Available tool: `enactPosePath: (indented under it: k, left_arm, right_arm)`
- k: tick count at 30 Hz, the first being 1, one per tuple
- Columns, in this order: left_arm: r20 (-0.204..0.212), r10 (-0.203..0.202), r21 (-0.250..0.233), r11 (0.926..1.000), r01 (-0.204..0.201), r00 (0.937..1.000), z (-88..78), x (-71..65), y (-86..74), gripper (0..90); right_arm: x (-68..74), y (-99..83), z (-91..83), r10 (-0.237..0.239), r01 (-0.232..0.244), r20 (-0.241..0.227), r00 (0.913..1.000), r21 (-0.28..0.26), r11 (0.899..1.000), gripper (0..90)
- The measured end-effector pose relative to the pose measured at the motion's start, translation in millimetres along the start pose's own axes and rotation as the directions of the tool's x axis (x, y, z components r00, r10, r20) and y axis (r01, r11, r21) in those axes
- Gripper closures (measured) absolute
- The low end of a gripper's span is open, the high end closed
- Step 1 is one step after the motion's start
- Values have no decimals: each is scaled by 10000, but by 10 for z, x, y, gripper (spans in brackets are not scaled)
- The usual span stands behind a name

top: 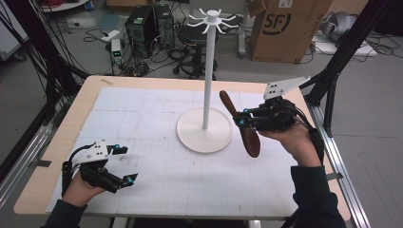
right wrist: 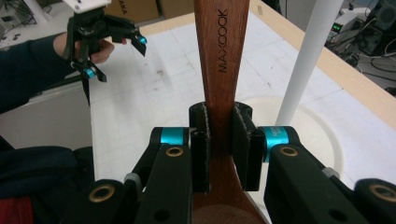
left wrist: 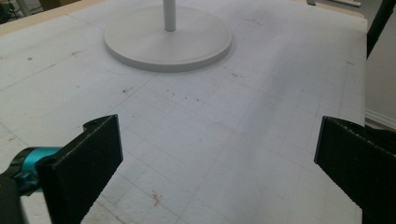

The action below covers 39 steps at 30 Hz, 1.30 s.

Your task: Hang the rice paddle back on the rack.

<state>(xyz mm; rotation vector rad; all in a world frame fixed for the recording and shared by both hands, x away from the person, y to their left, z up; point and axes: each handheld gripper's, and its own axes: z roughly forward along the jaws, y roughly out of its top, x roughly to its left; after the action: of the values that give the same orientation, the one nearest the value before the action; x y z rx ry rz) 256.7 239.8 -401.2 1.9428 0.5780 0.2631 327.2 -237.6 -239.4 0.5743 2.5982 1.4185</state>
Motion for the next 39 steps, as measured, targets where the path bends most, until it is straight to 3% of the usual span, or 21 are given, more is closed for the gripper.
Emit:
enactPosePath:
  k: [19,32,39]
  left_arm:
    - [173,-55,-18,10000,56,9998,-1,4,2,17]
    - [208,-57,0,10000,57,9998,-1,1,2,17]
    - [199,-58,-31,10000,59,9998,-7,1,3,17]
  right_arm:
    - [-74,244,-230,-86,135,628,9980,-775,9969,786]
    - [-101,569,-416,-341,499,1160,9927,-1365,9894,786]
    - [-151,689,-455,-92,239,1173,9931,-1243,9920,786]
